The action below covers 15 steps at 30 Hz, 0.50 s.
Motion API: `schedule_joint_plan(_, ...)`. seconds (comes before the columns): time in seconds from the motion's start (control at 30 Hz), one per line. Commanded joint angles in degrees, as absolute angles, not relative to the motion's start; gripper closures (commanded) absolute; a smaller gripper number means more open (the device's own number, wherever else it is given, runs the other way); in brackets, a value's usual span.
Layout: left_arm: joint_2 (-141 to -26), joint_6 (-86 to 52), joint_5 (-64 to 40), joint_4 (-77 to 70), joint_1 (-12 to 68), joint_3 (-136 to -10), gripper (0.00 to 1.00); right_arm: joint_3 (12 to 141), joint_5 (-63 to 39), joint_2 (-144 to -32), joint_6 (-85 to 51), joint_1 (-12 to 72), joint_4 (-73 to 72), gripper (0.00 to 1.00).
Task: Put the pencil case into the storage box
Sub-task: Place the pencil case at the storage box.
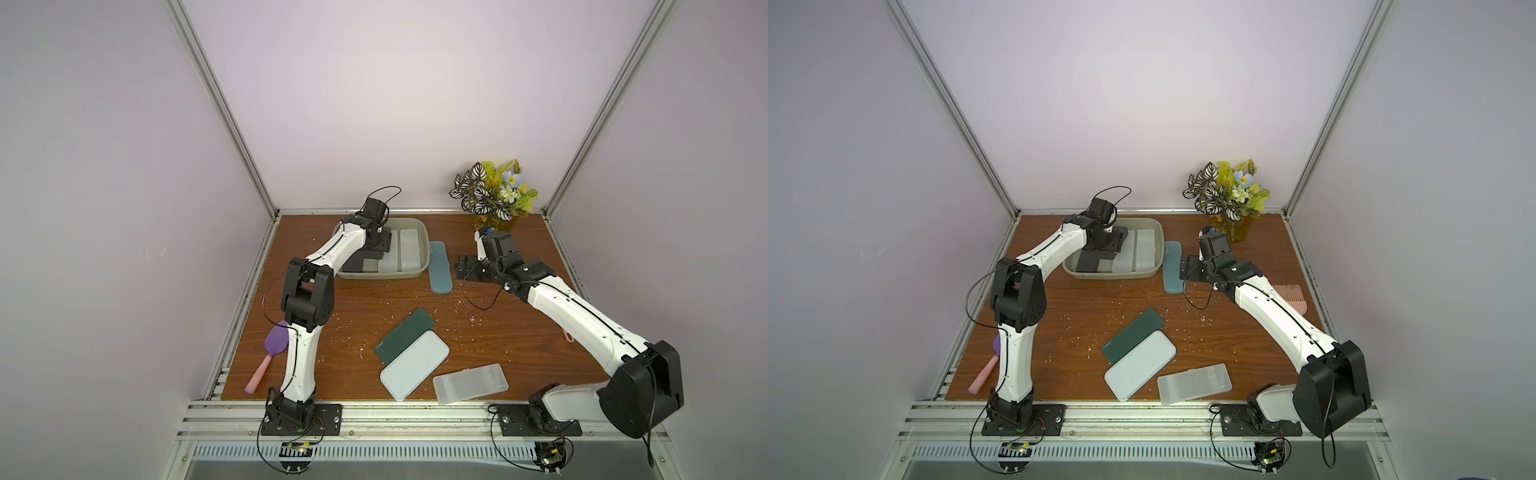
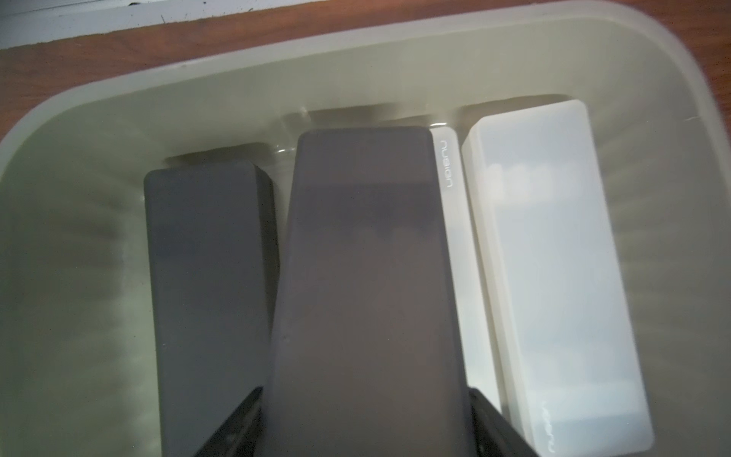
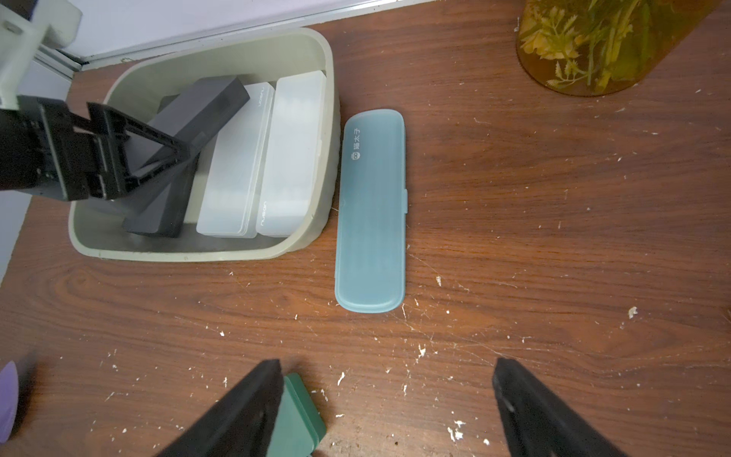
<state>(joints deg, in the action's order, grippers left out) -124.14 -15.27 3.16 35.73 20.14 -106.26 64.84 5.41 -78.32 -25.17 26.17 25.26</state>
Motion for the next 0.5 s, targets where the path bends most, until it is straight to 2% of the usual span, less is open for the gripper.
schedule_joint_plan(0.0,-122.4,-17.1,7.2,33.9,19.8,-103.7,0.29,64.5,4.2,-77.5,-24.3,25.8,23.4,0.1)
schedule_joint_plan(0.3,-119.9,-19.3,12.4,32.1,19.0,-98.1,0.29,64.1,3.9,-77.1,-23.7,24.8,23.5,0.09)
schedule_joint_plan(0.47,-119.8,-19.4,11.4,31.7,17.9,-97.3,0.29,64.1,3.5,-77.3,-23.9,24.7,23.4,0.1)
